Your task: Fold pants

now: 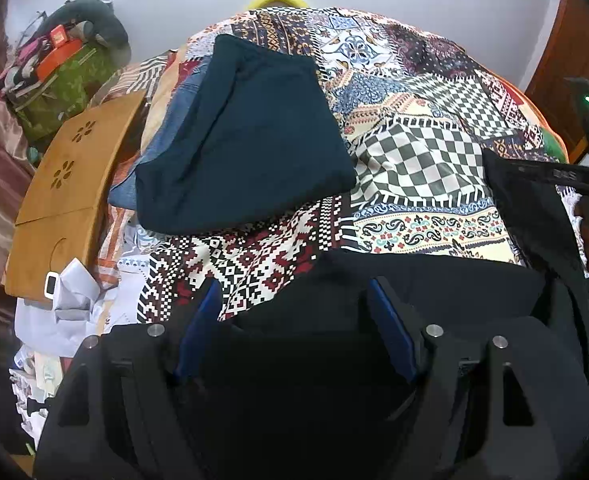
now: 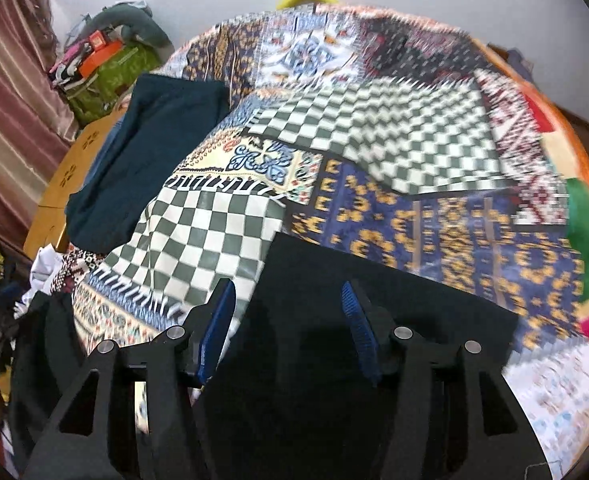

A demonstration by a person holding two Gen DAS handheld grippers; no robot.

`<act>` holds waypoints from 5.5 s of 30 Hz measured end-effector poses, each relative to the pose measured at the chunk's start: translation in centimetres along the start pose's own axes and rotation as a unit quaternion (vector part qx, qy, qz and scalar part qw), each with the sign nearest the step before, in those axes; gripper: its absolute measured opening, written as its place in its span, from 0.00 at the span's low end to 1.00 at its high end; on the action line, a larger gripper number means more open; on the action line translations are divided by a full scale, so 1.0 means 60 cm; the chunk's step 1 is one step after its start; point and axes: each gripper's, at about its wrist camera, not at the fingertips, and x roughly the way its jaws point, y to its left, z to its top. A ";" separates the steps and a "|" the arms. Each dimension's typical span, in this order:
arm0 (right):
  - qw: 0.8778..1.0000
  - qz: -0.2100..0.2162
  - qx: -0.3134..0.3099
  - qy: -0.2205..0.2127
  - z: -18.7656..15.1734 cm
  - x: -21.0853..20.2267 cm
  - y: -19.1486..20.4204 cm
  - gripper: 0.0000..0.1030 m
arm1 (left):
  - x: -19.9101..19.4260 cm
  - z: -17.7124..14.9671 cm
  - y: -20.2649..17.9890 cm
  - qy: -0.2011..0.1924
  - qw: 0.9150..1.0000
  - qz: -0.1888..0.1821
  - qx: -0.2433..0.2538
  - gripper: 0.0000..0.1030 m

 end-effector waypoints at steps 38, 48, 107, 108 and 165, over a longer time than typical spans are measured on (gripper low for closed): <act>0.982 -0.022 0.055 -0.179 -0.280 -0.446 -0.080 0.08 | -0.121 -0.069 -0.188 0.003 0.992 -0.093 0.084 0.79; 0.987 -0.034 0.123 -0.095 -0.425 -0.357 -0.127 0.08 | -0.111 -0.106 -0.199 0.022 0.992 -0.089 0.082 0.79; 0.964 0.081 -0.231 0.099 -0.051 0.070 0.357 0.41 | 0.075 -0.145 0.266 0.116 0.966 -0.145 -0.179 0.43; 0.966 0.079 -0.227 0.096 -0.050 0.072 0.359 0.36 | 0.069 -0.146 0.266 0.109 0.968 -0.140 -0.180 0.31; 0.970 0.046 -0.236 -0.024 -0.235 -0.122 0.295 0.37 | -0.064 -0.275 0.267 0.068 0.955 -0.109 -0.267 0.61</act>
